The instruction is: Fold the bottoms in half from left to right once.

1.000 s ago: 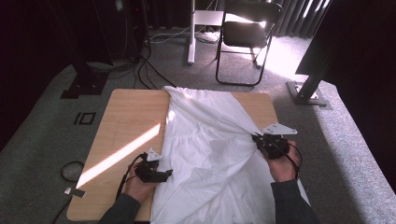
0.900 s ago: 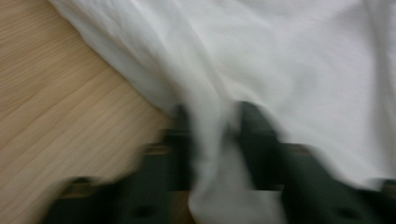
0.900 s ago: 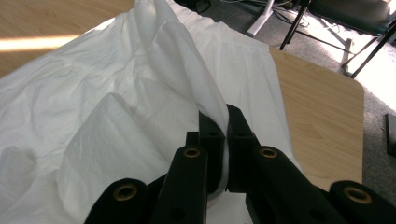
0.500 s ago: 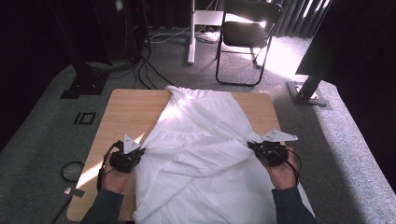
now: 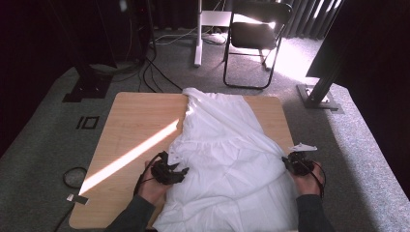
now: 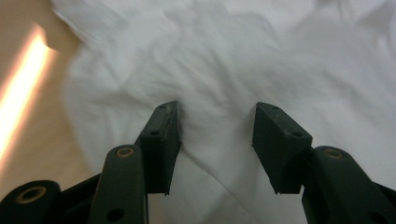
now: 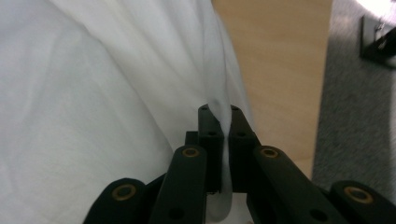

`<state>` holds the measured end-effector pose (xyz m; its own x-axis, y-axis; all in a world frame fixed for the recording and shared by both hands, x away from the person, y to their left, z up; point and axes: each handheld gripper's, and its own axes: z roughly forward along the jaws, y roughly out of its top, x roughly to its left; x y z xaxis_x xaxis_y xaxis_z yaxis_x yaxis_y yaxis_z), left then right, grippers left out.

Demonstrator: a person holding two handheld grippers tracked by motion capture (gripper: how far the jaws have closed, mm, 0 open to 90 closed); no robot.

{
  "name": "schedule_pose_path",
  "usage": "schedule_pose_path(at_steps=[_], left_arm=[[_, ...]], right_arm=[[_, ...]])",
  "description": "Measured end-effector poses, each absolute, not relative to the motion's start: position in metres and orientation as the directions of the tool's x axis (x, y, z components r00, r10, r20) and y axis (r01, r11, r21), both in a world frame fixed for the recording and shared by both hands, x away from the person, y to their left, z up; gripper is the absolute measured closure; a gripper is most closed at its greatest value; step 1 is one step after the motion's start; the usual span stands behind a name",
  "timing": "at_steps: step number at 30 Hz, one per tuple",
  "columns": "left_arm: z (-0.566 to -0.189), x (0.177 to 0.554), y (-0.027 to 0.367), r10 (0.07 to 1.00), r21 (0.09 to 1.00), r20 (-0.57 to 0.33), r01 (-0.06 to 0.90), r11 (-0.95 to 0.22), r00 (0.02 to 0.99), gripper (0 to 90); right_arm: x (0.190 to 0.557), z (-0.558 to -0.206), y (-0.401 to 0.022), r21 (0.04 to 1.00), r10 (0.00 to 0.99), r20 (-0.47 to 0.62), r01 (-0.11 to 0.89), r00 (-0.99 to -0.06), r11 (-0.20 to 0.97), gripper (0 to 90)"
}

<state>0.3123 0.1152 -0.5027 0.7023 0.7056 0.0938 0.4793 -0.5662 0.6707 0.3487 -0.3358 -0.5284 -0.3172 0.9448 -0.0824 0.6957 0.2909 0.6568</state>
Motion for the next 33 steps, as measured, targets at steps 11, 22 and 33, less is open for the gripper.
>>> schedule_pose_path(at_steps=[11,22,33], left_arm=[[-0.539,0.333,0.112,0.73,0.598,0.176,0.518,-0.612,0.66,61.9],[-0.535,0.407,0.156,0.794,0.513,0.379,0.606,-0.607,0.474,68.3],[-0.534,0.434,0.17,0.814,0.525,0.381,0.622,-0.581,0.439,71.0]], right_arm=[[0.352,-0.547,-0.337,0.634,0.961,-0.052,0.735,-0.271,0.241,79.0],[0.364,-0.547,-0.277,0.641,0.931,-0.022,0.709,-0.365,0.294,80.8],[0.39,-0.544,-0.267,0.667,0.937,0.01,0.701,-0.348,0.253,84.1]])
